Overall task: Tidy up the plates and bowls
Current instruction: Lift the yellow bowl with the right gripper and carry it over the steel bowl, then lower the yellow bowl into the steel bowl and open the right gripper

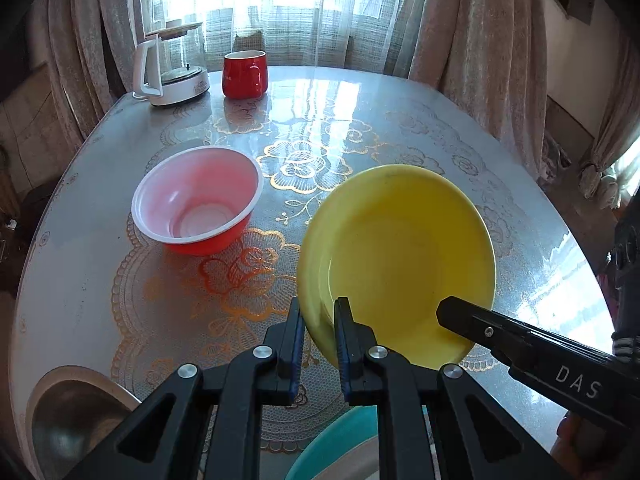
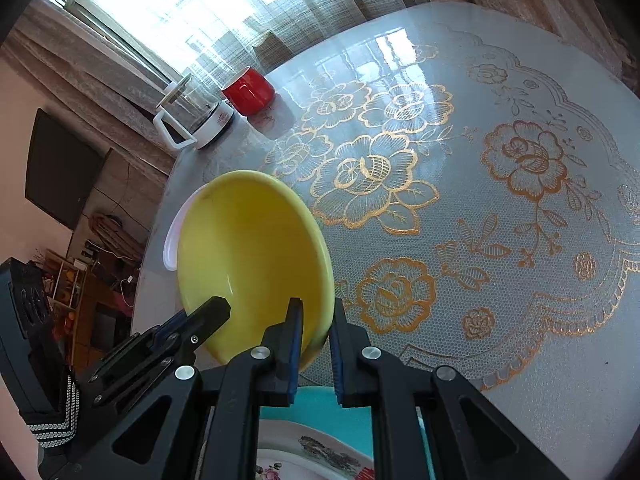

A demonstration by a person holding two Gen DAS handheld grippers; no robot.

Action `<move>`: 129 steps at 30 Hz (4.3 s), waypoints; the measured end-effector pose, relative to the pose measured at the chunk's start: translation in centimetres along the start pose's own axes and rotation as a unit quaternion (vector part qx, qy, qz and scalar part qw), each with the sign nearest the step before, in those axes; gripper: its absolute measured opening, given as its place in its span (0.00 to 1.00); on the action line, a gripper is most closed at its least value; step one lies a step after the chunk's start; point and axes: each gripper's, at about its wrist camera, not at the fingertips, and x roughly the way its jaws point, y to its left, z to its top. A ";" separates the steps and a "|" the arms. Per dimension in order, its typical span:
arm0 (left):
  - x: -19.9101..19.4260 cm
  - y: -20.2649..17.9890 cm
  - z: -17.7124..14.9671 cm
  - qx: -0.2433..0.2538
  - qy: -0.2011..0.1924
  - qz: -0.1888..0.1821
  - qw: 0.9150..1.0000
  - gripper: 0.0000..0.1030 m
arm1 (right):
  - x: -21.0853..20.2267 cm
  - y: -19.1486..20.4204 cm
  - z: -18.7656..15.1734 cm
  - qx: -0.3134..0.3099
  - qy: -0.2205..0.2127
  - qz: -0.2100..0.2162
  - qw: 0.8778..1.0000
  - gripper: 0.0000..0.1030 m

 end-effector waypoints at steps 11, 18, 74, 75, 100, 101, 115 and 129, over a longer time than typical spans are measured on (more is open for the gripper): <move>-3.9 2.4 -2.5 -0.020 -0.016 -0.009 1.000 0.14 | -1.3 2.5 -2.5 -0.013 -0.001 0.026 1.000 0.12; -6.2 4.5 -4.0 -0.043 -0.023 -0.013 0.999 0.14 | -1.1 4.5 -3.9 -0.025 0.005 0.046 0.999 0.12; -8.9 16.4 -13.2 -0.129 0.006 0.047 0.991 0.15 | 6.0 15.5 -12.7 -0.109 0.111 0.044 0.987 0.16; -8.8 16.4 -13.2 -0.129 0.007 0.047 0.990 0.15 | 6.0 15.5 -12.7 -0.110 0.111 0.042 0.987 0.16; -8.1 16.2 -13.1 -0.112 0.000 0.075 0.991 0.17 | 4.0 15.1 -12.2 -0.099 0.074 0.017 0.992 0.25; -8.0 16.2 -13.0 -0.111 0.000 0.076 0.991 0.17 | 3.8 15.2 -12.2 -0.100 0.071 0.015 0.992 0.26; -9.8 15.9 -12.6 -0.111 -0.034 0.086 0.990 0.49 | 3.8 15.1 -12.4 -0.096 0.071 0.035 0.992 0.25; -9.8 15.2 -11.2 -0.104 -0.036 0.080 0.991 0.69 | 2.4 13.9 -10.8 -0.083 0.047 0.025 0.995 0.29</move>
